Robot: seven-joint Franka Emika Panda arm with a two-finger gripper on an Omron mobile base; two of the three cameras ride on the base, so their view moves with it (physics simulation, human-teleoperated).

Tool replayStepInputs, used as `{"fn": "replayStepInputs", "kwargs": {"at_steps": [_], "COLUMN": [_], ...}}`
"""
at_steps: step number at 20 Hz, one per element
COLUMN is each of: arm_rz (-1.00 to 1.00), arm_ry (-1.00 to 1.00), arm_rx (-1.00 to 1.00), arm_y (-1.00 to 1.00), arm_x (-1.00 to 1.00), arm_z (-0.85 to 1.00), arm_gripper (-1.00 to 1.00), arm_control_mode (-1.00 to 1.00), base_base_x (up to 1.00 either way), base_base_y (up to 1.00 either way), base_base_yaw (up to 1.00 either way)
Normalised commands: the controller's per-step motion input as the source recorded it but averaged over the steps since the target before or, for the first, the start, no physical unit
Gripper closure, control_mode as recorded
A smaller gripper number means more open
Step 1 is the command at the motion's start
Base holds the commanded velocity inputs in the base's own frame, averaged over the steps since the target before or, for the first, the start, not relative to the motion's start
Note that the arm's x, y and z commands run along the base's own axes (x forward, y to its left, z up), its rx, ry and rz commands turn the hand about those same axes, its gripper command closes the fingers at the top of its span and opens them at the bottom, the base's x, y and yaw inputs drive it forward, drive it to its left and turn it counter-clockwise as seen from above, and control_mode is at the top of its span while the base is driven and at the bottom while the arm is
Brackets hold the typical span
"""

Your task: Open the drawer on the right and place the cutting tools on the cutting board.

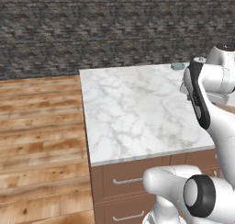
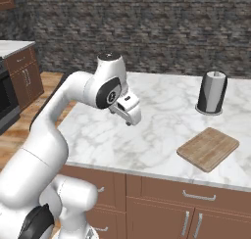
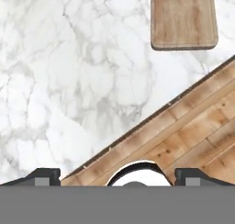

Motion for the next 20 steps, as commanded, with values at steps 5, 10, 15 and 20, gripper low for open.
{"fn": "replayStepInputs", "kwargs": {"at_steps": [5, 10, 15, 20], "arm_rz": [-0.40, -0.43, -0.35, -0.15], "arm_ry": [-0.02, -0.02, -0.01, -0.09], "arm_rx": [0.05, 0.07, 0.09, 0.16], "arm_y": [-0.52, -0.53, -0.62, -0.53], "arm_x": [-0.21, -0.28, -0.17, -0.04], "arm_z": [-0.16, -0.22, -0.32, -0.43], "arm_gripper": [-1.00, -1.00, -1.00, -1.00], "arm_control_mode": [-1.00, -1.00, -1.00, -1.00], "base_base_x": [0.00, 0.00, 0.00, 0.00], "base_base_y": [0.00, 0.00, 0.00, 0.00], "base_base_yaw": [0.00, 0.00, 0.00, 0.00]}}
